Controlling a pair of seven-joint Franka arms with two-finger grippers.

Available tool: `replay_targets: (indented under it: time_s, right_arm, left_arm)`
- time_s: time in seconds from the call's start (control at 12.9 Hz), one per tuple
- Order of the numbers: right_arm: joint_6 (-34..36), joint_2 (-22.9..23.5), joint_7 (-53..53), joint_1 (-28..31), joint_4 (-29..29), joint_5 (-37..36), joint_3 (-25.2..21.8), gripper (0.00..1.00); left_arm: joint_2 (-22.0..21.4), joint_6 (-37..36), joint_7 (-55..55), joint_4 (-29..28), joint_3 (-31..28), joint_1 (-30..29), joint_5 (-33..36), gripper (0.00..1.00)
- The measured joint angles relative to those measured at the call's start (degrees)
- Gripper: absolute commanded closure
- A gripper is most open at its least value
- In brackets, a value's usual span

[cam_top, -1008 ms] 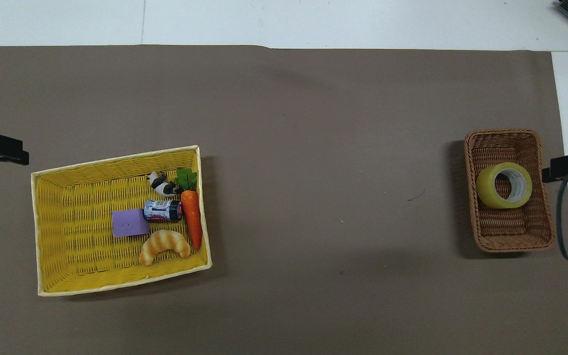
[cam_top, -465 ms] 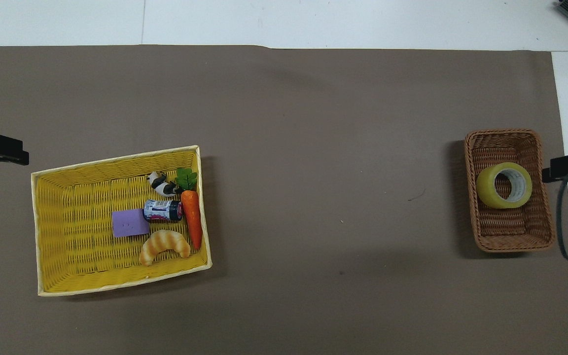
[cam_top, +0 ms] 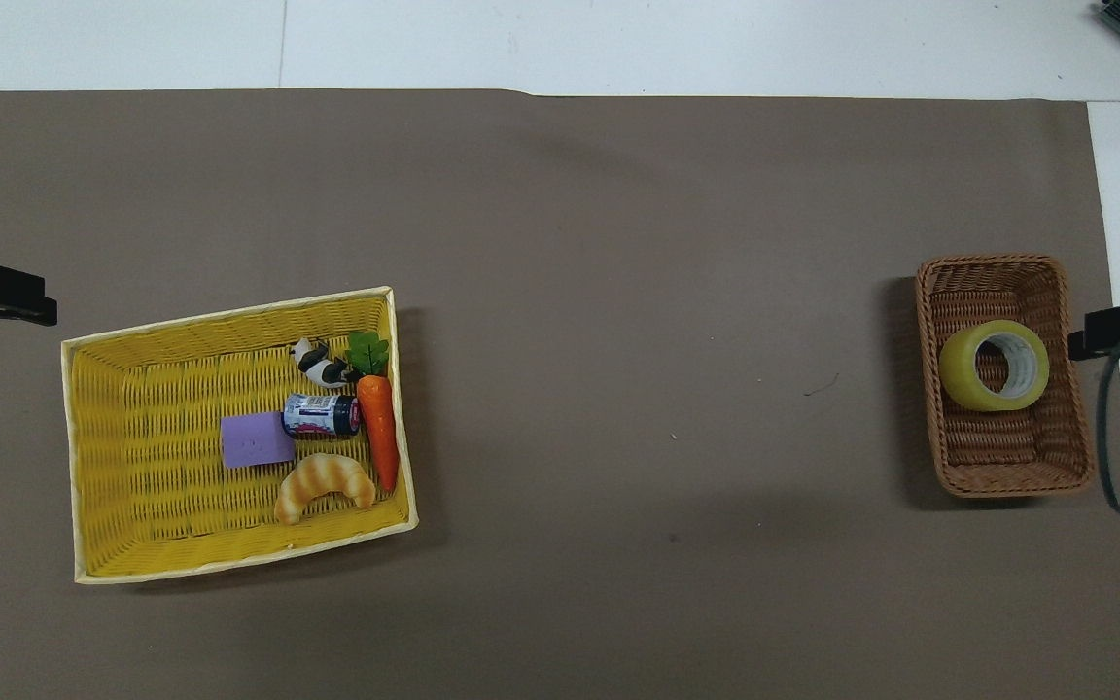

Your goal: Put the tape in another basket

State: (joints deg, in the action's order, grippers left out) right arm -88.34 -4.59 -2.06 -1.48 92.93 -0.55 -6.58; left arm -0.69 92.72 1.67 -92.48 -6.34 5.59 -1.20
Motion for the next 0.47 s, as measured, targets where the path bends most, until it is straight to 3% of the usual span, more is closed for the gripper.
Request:
replay_targets:
  time_s: [0.47]
  right_arm:
    - [0.0,0.0,3.1,-0.3,0.0,-0.5,0.0,0.0]
  left_arm:
    - [0.0,0.0,0.0,0.0,0.0,0.0,0.0,0.0]
